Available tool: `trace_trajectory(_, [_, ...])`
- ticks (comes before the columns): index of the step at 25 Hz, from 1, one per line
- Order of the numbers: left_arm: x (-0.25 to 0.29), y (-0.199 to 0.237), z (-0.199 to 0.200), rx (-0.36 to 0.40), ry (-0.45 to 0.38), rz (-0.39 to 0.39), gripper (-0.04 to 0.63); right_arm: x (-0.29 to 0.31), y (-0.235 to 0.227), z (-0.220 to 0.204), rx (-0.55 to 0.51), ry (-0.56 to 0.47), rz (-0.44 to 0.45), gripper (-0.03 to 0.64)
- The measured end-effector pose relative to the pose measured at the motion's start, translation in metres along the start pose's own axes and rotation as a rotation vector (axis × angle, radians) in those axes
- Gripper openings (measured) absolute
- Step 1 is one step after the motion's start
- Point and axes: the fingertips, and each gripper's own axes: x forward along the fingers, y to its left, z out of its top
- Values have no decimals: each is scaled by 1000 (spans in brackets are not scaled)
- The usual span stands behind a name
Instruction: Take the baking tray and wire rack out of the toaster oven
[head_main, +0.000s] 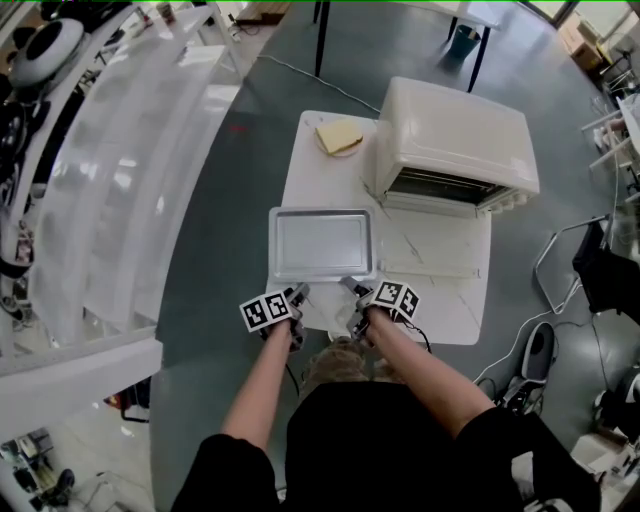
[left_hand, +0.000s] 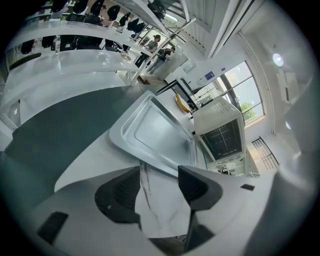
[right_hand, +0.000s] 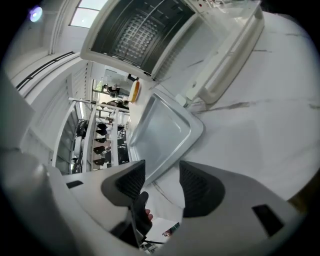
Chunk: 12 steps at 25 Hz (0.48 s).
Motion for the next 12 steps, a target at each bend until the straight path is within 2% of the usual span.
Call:
trace_trajectory(3, [-20,-22,-1,43,-35,-55,238,-30,20,1,-103,-3,68,213])
trace_trajectory(6, [-43,-63,-5,139,-84,-135,238,-70,40,8,-256,-12,155,213])
trace_trajectory(9, [-68,-111,-16,250,-160,-200,236,-122,58,10,-462,-25,258,213])
trace_trajectory(12, [-89,-161,-31,339,-234,-242,208,-182,70,13,-719,-68,294,212])
